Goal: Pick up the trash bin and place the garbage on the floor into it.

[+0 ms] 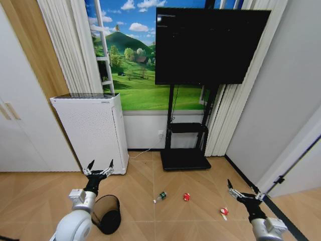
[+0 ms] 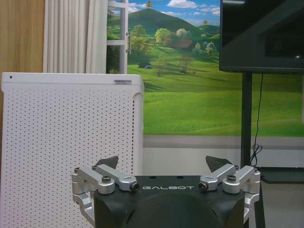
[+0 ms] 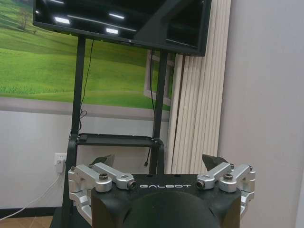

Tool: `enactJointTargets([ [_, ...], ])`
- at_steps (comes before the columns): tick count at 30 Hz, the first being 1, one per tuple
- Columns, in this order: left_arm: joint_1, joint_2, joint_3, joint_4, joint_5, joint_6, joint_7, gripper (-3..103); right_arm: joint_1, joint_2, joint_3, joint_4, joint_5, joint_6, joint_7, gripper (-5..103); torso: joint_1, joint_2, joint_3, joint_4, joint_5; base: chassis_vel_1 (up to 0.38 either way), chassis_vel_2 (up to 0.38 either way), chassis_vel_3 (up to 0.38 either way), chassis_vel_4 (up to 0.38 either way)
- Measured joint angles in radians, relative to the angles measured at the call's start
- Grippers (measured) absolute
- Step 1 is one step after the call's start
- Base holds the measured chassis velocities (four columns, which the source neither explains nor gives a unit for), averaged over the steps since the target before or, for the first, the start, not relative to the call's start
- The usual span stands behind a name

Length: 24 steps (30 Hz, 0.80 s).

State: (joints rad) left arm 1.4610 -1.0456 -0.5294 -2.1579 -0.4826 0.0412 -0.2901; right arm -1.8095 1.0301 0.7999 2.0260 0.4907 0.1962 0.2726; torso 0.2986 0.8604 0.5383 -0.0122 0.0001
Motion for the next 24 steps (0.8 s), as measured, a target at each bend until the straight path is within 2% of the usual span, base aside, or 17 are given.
enactJointTargets([
  [11,-0.004,-0.003,0.003,0.007,0.000,-0.009,0.006,100,0.006,0.001,-0.005,-0.017,-0.020,0.001,0.005,100,0.000,0.000,0.000,0.0000,-0.0005,-0.154,0.153,0.151,-0.155],
  [13,-0.005,-0.003,0.005,0.007,-0.001,-0.009,0.006,100,0.009,0.000,-0.007,-0.024,-0.023,0.007,0.005,100,0.000,0.000,0.000,0.0001,0.0007,-0.217,0.242,0.240,-0.240],
  [15,-0.007,-0.003,0.008,0.007,-0.003,-0.011,0.006,100,0.011,0.000,-0.009,-0.030,-0.023,0.012,0.003,100,0.001,-0.001,0.000,0.0001,-0.0005,-0.217,0.215,0.237,-0.194],
  [19,-0.010,-0.004,0.012,0.007,-0.009,-0.010,0.013,100,0.017,-0.001,-0.012,-0.038,-0.023,0.018,0.001,100,0.002,-0.001,0.001,0.0002,0.0004,-0.161,0.154,0.150,-0.155],
  [21,-0.013,-0.005,0.014,0.007,-0.011,-0.009,0.018,100,0.020,-0.002,-0.013,-0.041,-0.022,0.020,0.001,100,0.001,-0.001,0.000,-0.0002,-0.0006,-0.105,0.063,0.011,-0.045],
  [24,-0.017,-0.005,0.017,0.009,-0.014,-0.007,0.020,100,0.023,-0.004,-0.016,-0.045,-0.020,0.020,0.000,100,0.000,-0.001,0.000,0.0000,0.0006,0.018,-0.012,-0.005,0.004],
])
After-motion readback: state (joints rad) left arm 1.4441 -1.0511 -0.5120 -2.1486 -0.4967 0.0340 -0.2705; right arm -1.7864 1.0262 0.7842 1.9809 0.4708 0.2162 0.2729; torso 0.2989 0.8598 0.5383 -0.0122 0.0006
